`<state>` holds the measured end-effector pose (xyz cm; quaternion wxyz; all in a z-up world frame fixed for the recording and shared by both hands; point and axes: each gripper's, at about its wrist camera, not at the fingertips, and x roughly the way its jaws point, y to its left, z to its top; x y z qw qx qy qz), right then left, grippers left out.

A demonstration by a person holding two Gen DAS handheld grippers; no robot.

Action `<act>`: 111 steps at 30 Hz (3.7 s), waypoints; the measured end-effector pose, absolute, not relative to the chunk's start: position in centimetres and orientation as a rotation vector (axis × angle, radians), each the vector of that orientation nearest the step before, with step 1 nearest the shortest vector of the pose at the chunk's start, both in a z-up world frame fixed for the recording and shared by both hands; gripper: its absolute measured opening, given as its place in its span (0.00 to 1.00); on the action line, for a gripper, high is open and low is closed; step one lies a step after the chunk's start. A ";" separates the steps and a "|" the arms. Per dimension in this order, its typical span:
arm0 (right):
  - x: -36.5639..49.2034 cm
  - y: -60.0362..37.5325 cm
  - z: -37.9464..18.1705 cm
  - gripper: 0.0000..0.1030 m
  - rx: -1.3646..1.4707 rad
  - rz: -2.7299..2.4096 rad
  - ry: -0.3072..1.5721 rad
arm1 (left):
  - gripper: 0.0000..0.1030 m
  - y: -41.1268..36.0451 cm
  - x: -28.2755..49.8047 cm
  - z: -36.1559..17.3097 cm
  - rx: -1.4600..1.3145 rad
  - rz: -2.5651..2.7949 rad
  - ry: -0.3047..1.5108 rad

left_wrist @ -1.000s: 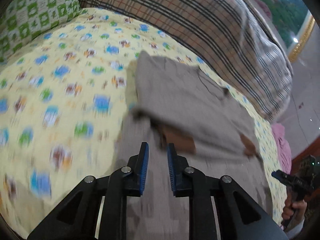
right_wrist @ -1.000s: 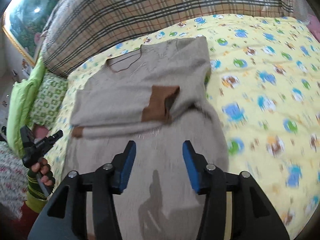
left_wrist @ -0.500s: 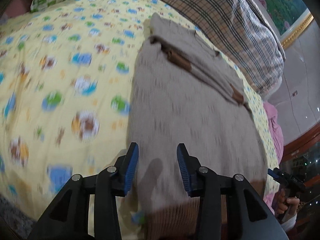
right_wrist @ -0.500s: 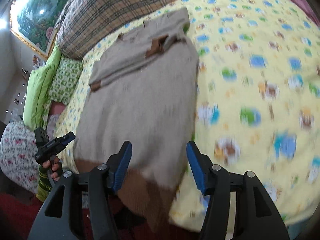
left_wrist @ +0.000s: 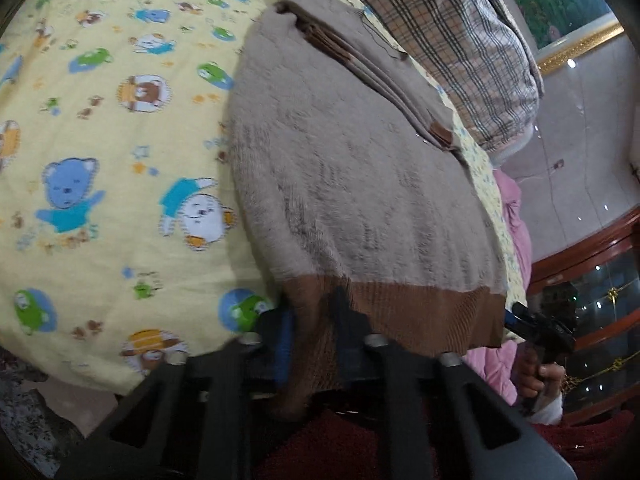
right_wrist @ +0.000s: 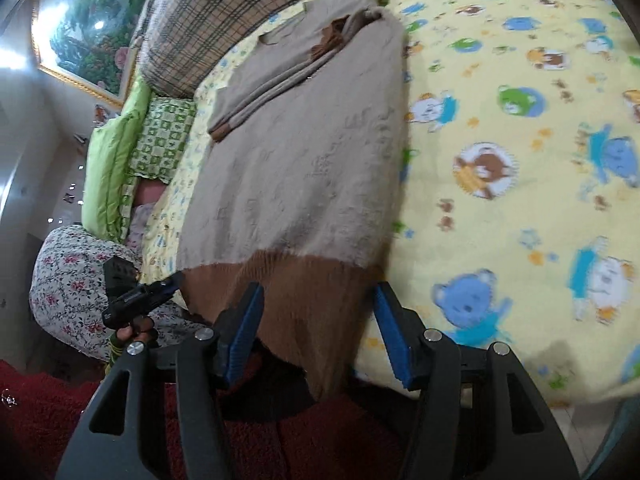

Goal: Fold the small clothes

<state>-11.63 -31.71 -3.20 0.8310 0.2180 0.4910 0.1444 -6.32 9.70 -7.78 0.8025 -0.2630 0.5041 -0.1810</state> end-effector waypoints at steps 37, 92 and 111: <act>-3.8 -32.2 4.4 0.08 0.520 0.596 0.739 | 0.05 11.5 5.1 2.0 -0.687 -0.546 0.715; 33.0 -32.3 -1.1 0.07 0.280 0.163 0.936 | 0.00 7.1 39.2 -5.3 -0.403 -0.380 0.918; 17.5 -33.5 0.5 0.06 0.293 0.134 0.927 | 0.31 10.6 22.7 -2.8 -0.578 -0.295 0.825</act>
